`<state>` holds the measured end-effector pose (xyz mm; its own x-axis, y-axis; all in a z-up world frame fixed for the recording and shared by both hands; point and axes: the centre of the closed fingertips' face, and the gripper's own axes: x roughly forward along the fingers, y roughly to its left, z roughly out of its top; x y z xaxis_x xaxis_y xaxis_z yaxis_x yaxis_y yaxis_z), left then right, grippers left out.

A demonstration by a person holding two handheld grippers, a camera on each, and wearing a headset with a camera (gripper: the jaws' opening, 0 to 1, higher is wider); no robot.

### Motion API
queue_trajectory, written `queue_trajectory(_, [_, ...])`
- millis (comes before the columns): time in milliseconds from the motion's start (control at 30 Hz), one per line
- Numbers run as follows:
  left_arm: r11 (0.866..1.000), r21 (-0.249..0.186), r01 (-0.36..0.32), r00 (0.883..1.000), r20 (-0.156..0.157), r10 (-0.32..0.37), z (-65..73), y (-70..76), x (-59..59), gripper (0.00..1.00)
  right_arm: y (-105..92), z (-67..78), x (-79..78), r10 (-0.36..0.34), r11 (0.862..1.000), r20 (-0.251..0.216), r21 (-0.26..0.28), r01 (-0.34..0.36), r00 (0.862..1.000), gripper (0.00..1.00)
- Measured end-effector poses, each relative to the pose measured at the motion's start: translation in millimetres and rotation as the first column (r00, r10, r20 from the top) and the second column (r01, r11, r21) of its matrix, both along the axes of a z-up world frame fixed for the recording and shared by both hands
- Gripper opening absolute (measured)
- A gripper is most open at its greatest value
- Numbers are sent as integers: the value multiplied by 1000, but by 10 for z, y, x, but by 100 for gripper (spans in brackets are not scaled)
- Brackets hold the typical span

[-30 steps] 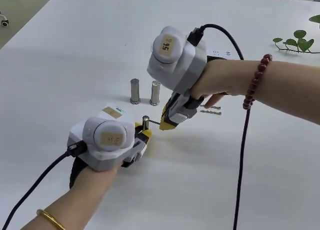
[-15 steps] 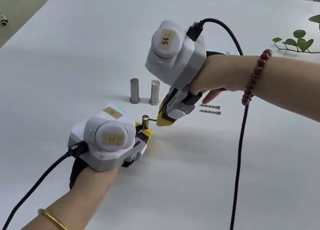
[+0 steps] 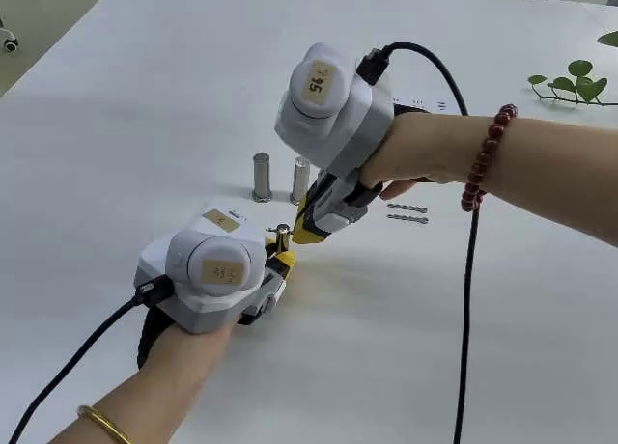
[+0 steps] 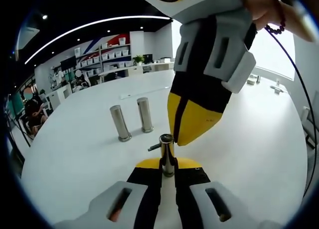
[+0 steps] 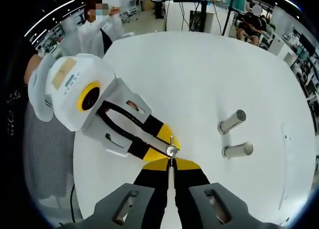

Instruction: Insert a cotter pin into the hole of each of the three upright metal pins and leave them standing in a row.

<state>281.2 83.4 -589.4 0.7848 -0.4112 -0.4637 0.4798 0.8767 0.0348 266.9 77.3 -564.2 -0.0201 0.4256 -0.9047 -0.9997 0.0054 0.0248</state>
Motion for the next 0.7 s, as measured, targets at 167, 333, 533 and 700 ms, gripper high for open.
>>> queue_trajectory(167, [1000,2,-1,1000,1,1,-5,-1,4,6,-10,13,12,-32,999,6,7,32,999,7])
queue_trajectory(333, [1000,2,-2,1000,3,2,-4,-2,4,6,-66,46,-27,-24,1000,3,4,24,1000,9])
queue_trajectory(533, [1000,-1,-7,1000,4,7,-5,0,11,6,-102,43,-23,-24,1000,11,-8,24,1000,3])
queue_trajectory(700, [1000,1,-6,1000,5,6,-6,1,18,6,-79,44,-26,-29,1000,6,-1,29,1000,0])
